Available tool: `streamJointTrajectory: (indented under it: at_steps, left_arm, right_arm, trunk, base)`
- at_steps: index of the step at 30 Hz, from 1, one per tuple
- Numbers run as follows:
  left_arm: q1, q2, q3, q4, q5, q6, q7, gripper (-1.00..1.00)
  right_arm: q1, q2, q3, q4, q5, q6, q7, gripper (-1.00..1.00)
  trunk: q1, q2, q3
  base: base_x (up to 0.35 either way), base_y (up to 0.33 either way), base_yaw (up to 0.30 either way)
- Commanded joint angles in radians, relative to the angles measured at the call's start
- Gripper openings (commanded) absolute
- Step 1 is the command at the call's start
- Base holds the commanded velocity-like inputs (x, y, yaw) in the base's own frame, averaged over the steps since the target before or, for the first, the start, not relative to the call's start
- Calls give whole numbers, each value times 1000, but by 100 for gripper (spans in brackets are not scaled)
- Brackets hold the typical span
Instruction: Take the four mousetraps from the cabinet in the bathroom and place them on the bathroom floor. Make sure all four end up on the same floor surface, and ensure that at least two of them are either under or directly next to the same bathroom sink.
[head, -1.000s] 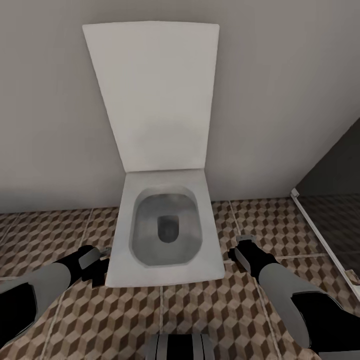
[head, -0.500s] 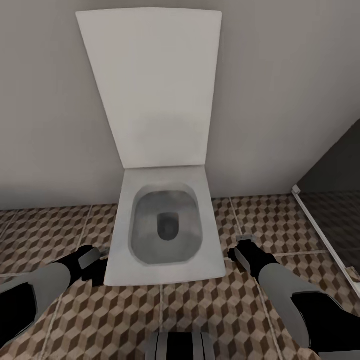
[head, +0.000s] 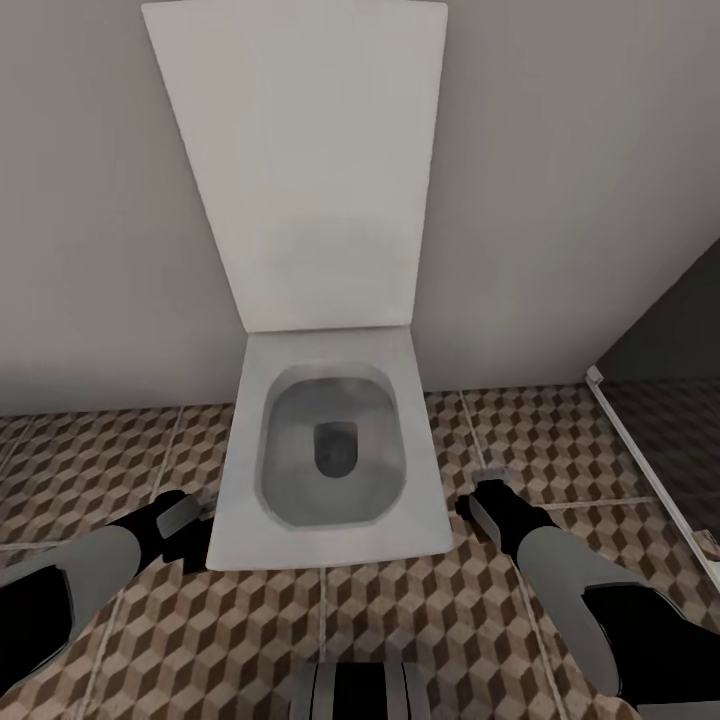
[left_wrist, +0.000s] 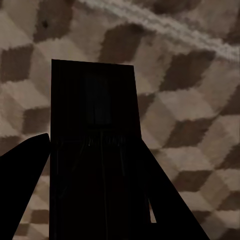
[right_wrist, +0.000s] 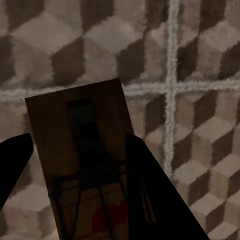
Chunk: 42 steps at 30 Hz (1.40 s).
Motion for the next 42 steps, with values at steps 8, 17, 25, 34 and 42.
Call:
streamJointTrajectory:
  at_steps: [8, 17, 25, 34, 42]
  left_arm:
    - [0, 4, -5, -2, 7, 1, 8, -100]
    - [0, 16, -4, -3, 7, 1, 8, -100]
    - [0, 16, -3, -3, 8, 1, 8, -100]
    - [0, 15, -3, -4, 9, 1, 7, -100]
    - [0, 14, -3, -5, 9, 1, 8, -100]
  right_arm:
    - [0, -1, 8, -1, 0, 4, -3, -100]
    - [0, -1, 7, -1, 0, 3, -3, -100]
    - [0, 0, 7, -1, 0, 3, -3, -100]
    - [0, 0, 7, -1, 0, 3, -3, -100]
    - [0, 0, 8, -1, 0, 3, -3, -100]
  trunk:
    - [0, -1, -5]
    - [1, -1, -12]
    - [3, -2, -24]
    - [3, -2, -32]
    - [4, -2, -35]
  base:
    - [0, 0, 0]
    - [0, 0, 0]
    - [0, 0, 0]
    - [0, 0, 0]
    - [0, 0, 0]
